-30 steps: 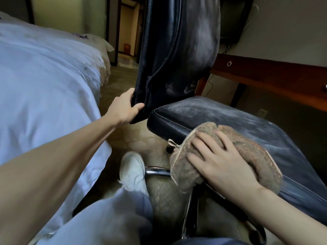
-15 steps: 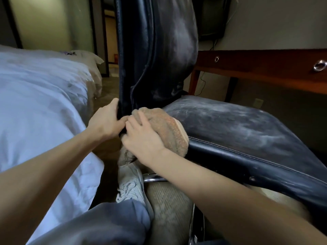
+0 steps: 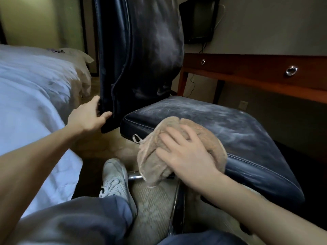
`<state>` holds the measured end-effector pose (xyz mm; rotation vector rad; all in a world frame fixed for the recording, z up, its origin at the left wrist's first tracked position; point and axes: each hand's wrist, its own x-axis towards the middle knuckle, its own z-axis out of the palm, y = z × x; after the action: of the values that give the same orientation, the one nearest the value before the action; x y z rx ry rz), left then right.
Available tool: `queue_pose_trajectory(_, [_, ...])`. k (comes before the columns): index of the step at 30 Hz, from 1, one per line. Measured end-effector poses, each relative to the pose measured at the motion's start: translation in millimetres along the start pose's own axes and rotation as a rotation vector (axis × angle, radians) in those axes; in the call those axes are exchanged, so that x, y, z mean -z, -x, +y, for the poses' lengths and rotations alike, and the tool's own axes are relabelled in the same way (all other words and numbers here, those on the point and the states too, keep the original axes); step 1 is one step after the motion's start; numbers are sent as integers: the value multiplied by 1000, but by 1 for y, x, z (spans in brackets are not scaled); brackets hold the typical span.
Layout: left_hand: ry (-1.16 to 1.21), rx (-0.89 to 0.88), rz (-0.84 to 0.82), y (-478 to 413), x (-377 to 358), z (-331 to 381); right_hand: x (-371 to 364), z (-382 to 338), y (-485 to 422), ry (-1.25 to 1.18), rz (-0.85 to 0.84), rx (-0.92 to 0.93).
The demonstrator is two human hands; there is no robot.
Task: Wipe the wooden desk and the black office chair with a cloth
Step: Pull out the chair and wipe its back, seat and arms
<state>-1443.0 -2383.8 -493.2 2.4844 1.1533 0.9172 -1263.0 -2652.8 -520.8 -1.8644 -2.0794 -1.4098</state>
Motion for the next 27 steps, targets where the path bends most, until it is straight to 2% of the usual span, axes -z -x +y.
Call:
queue_pose_trajectory(7, [-71, -34, 25, -7, -2, -5, 24, 32, 82, 54, 38, -38])
queue_pose_trajectory(9, [-160, -93, 128, -4, -5, -5, 28, 36, 103, 86, 57, -47])
queue_pose_trajectory(13, [-392, -342, 459, 17, -21, -19, 25, 31, 110, 121, 94, -93])
queue_pose_trajectory(15, [-406, -462, 525, 27, -21, -21, 22, 26, 101, 135, 97, -96])
queue_pose_trajectory(22, [-493, -1124, 253, 49, -42, 55, 13, 10, 66, 113, 82, -88])
queue_pose_trajectory(27, [-480, -1176, 205, 55, -55, 88, 2, -5, 31, 61, 43, -96])
